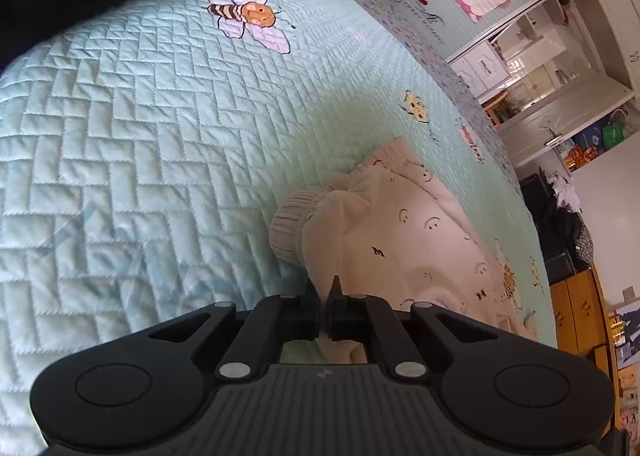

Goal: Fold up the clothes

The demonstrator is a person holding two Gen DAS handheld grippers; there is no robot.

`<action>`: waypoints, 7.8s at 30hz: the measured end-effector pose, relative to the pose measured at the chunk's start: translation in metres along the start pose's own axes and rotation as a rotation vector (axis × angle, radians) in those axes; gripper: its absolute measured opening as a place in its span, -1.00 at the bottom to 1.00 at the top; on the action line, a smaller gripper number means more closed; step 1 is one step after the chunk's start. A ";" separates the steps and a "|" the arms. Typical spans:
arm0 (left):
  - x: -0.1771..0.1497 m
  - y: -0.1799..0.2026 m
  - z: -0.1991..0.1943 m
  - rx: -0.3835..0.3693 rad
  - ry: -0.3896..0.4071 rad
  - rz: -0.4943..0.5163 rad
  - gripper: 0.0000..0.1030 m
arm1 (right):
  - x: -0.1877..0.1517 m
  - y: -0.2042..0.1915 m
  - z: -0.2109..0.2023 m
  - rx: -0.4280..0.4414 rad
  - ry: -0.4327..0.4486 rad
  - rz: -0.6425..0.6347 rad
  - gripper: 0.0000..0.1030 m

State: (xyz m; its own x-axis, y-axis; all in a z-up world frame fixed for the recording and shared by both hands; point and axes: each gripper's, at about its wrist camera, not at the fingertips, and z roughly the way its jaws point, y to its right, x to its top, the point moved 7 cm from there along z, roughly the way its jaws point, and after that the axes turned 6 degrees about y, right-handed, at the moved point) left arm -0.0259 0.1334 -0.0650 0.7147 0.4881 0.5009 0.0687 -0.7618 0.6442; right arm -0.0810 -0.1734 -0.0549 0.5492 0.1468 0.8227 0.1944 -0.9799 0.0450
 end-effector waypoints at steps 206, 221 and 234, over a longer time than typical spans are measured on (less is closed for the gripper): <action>-0.101 0.143 0.031 0.030 -0.152 0.445 0.67 | -0.063 0.476 -0.036 -0.262 0.220 0.871 -0.91; -0.100 0.138 0.016 0.005 -0.139 0.410 0.72 | -0.039 0.460 -0.139 -0.434 0.041 0.711 -0.91; -0.031 0.118 -0.019 0.053 0.027 0.382 0.77 | -0.070 0.342 -0.144 -0.273 0.220 0.830 -0.63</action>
State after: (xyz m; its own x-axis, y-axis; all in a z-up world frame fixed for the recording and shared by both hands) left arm -0.0526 0.0367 0.0063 0.6771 0.1755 0.7146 -0.1627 -0.9114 0.3780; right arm -0.1697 -0.5378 -0.0154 0.2530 -0.6244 0.7390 -0.4105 -0.7610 -0.5024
